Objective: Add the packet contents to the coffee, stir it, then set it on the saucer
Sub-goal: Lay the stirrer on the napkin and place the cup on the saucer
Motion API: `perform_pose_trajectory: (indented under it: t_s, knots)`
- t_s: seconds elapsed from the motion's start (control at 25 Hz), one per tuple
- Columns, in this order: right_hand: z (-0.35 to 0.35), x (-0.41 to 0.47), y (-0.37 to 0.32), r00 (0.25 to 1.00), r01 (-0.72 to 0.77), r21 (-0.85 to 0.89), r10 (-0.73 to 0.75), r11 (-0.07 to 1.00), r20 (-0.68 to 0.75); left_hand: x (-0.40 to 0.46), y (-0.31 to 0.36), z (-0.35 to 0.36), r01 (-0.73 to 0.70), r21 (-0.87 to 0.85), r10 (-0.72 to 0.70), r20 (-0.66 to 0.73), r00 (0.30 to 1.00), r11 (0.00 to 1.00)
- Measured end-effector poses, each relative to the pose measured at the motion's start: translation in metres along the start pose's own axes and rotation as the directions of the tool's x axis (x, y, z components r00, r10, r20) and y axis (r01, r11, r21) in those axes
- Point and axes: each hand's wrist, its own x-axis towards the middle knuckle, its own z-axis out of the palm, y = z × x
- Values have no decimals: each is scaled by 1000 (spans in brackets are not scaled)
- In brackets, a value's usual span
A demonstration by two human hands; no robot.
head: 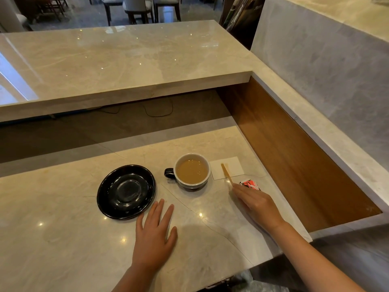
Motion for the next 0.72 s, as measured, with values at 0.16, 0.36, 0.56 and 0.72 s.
perform_pose_trajectory:
  t_s: [0.16,0.36,0.56,0.72]
  knots:
    - [-2,-7,-5,999,-19,31,18,999,40,-1,0,-1,1,-2,-1,-2,1000,1000]
    - [-2,-15,-4,989,-60,24,57,998,138,0,0,0,9,-1,-9,9,1000,1000]
    - [-7,-16,-12,970,-132,9,128,991,209,-1,-1,2,15,4,-15,13,1000,1000]
    - [-11,-12,-17,952,-176,7,168,984,257,0,-1,2,10,3,-10,9,1000,1000]
